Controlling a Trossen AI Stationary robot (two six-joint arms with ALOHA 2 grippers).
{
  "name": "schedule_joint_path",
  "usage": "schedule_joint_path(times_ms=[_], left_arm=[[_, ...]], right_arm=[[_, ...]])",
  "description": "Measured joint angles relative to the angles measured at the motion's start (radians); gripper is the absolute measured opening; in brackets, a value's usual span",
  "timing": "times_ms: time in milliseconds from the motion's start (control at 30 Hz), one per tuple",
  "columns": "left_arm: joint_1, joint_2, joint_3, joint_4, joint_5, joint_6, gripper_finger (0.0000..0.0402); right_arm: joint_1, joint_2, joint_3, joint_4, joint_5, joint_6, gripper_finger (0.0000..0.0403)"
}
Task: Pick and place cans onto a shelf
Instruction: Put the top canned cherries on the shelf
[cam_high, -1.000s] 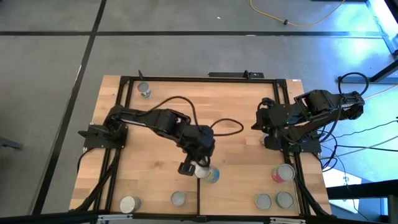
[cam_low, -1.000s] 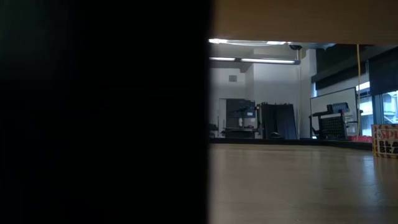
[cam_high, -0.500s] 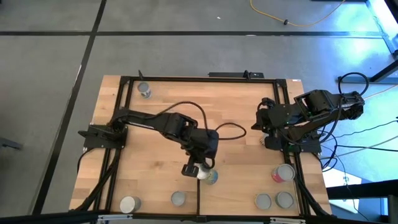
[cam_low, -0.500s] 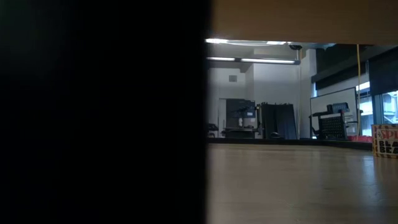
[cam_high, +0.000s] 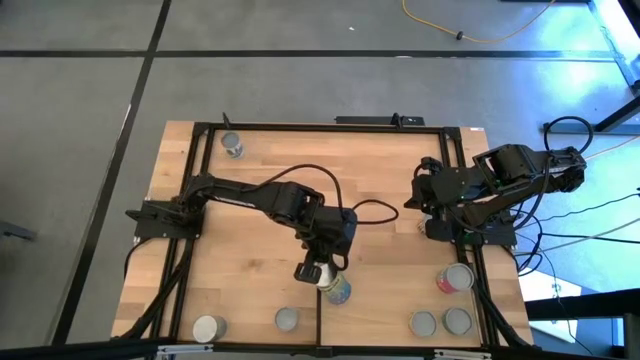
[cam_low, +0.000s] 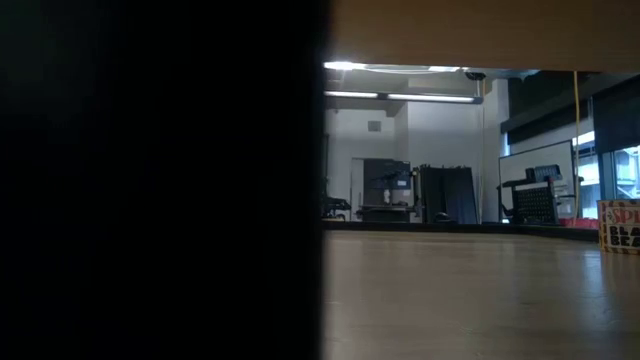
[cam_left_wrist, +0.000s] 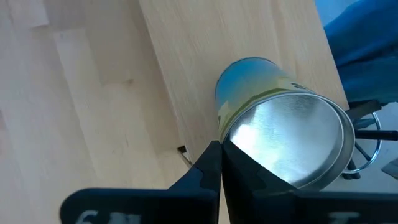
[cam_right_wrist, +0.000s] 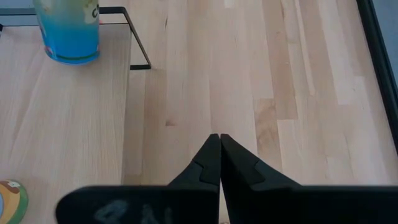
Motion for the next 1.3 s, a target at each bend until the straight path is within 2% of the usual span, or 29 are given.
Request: schedule_joint_path(times_ms=[733,1300], left_arm=[[0.000,-0.009,0.010,0.016,-0.033,0.010,0.0000],[0.000,-0.009,0.010,0.046,-0.026,-0.018,0.0032]], right_arm=[[0.000,0.000,0.000,0.000,0.000,-0.004,0.0005],[0.000,0.000,0.000,0.000,0.000,-0.005,0.0005]])
